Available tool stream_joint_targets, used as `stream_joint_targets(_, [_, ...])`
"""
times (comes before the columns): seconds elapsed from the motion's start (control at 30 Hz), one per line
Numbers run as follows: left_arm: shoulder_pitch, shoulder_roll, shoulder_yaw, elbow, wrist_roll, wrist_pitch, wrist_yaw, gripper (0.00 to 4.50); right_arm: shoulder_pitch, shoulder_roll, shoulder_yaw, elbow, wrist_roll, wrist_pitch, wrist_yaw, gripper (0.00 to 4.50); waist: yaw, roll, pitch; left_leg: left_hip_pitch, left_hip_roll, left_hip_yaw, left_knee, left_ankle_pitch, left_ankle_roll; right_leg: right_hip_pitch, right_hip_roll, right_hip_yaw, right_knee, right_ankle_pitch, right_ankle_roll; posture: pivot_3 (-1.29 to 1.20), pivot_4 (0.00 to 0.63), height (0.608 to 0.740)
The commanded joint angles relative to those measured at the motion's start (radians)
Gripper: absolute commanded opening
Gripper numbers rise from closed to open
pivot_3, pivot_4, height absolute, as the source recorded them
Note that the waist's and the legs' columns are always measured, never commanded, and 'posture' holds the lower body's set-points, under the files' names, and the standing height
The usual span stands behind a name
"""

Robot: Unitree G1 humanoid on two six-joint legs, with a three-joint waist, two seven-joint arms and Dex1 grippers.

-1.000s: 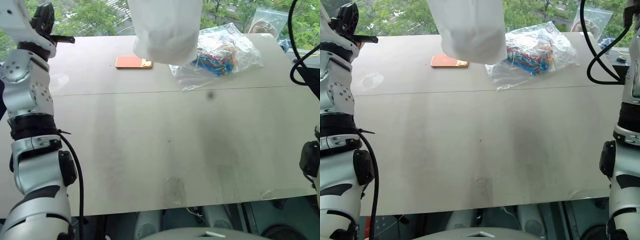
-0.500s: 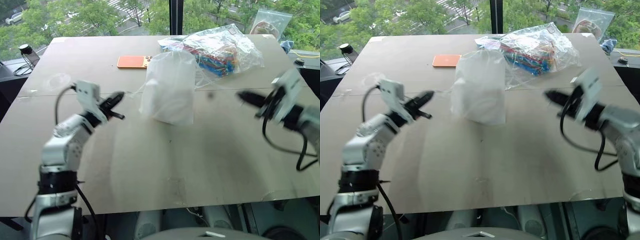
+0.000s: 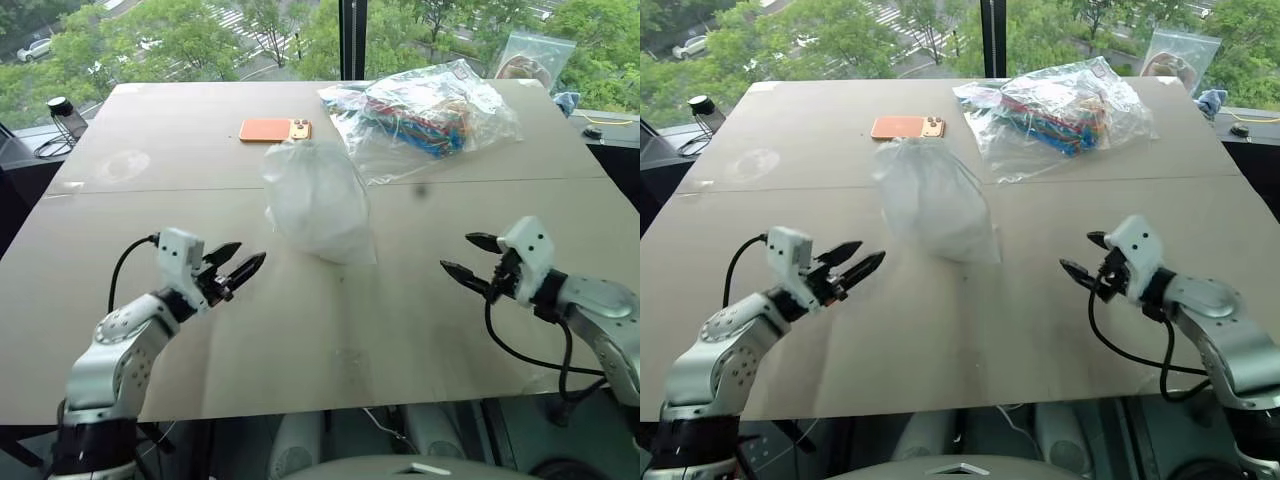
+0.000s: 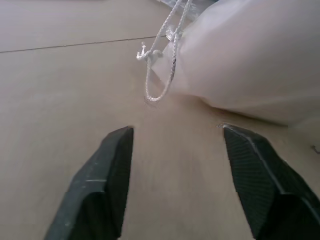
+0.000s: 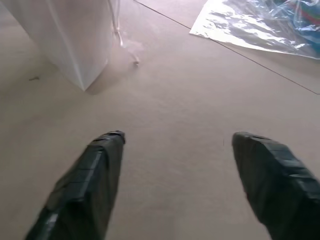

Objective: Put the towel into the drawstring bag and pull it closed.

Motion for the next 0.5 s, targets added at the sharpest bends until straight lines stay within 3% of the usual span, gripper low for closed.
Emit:
stream_joint_targets(0.03, [0.059,0.004,0.075,-0.102,-0.036,-0.016,-0.012,4.48,0.051,-0.012,-0.085,-0.070,0.029,-0.035,0.027,4.50,0.004,0.000,0.000,0.000,0.000,0.000,0.000,0.000,0.000,0.000,0.000,0.000,-0.001,0.000,0.000,0.00,0.150,0.734])
stream_joint_targets(0.5, [0.315,-0.060,0.194,-0.220,-0.081,-0.014,0.009,4.48,0.329,0.010,-0.217,-0.117,0.019,-0.210,0.135,4.50,0.016,-0.001,-0.001,0.002,0.001,0.002,0.000,0.000,0.000,0.000,0.000,0.001,0.000,-0.005,0.000,0.00,0.150,0.734])
